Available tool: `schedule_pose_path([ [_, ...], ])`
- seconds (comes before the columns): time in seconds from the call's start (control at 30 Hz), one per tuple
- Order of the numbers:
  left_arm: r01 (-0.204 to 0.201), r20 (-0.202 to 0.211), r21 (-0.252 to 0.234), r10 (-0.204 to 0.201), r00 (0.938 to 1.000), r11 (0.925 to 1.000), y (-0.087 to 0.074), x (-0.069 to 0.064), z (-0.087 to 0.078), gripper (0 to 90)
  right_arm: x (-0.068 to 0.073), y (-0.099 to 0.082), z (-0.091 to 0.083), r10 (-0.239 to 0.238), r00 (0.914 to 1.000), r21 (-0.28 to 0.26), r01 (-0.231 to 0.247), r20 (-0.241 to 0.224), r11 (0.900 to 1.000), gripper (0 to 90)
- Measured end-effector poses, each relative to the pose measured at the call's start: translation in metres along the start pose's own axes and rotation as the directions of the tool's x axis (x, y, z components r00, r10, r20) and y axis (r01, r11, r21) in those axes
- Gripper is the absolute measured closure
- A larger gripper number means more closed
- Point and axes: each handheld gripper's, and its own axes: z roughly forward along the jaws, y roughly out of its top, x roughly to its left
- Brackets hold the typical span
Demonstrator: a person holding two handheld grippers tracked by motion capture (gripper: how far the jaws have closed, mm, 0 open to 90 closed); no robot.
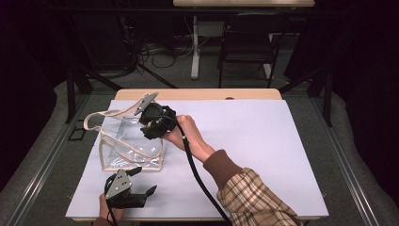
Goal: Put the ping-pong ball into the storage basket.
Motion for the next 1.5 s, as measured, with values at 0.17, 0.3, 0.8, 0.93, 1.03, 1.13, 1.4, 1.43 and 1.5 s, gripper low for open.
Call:
schedule_pose_path([
  [0.17, 0.0, 0.001, -0.001, 0.0, 1.0, 1.0, 0.0, 0.0, 0.0, 16.1, 0.002, -0.001, 0.004, -0.002, 0.9999, 0.011, 0.002, -0.011, 0.9999, 51.2],
  [0.3, 0.002, 0.001, -0.002, -0.002, 1.0, 1.0, 0.0, 0.0, 0.0, 16.1, 0.004, -0.002, 0.008, -0.007, 0.9998, 0.023, 0.007, -0.017, 0.9997, 51.1],
  [0.8, 0.003, 0.001, -0.001, -0.003, 1.0, 1.0, 0.0, 0.0, 0.0, 16.1, 0.004, -0.003, 0.014, -0.008, 0.9995, 0.059, 0.009, -0.03, 0.9982, 51.2],
  [0.93, 0.002, 0.001, -0.001, -0.002, 1.0, 1.0, 0.0, 0.0, 0.0, 16.1, 0.006, -0.004, 0.016, -0.007, 0.9993, 0.063, 0.009, -0.036, 0.998, 51.1],
  [1.03, 0.003, 0.001, -0.001, -0.003, 1.0, 1.0, 0.0, 0.0, 0.0, 16.1, 0.007, -0.004, 0.018, -0.009, 0.9992, 0.066, 0.011, -0.04, 0.9977, 51.1],
  [1.13, 0.003, 0.001, 0.0, -0.003, 1.0, 1.0, 0.0, 0.0, 0.0, 16.1, 0.008, -0.005, 0.019, -0.01, 0.9989, 0.074, 0.013, -0.047, 0.9972, 51.0],
  [1.4, 0.002, 0.001, 0.0, -0.002, 1.0, 1.0, 0.0, 0.0, 0.0, 16.1, 0.011, -0.008, 0.023, -0.008, 0.9986, 0.088, 0.013, -0.052, 0.996, 48.3],
  [1.43, 0.002, 0.001, 0.0, -0.002, 1.0, 1.0, 0.0, 0.0, 0.0, 16.1, 0.011, -0.008, 0.023, -0.004, 0.9988, 0.086, 0.008, -0.048, 0.9962, 44.0],
  [1.5, 0.002, 0.0, 0.0, -0.002, 1.0, 1.0, 0.0, 0.0, -0.001, 16.1, 0.01, -0.008, 0.021, 0.007, 0.9987, 0.081, -0.003, -0.05, 0.9967, 39.3],
])
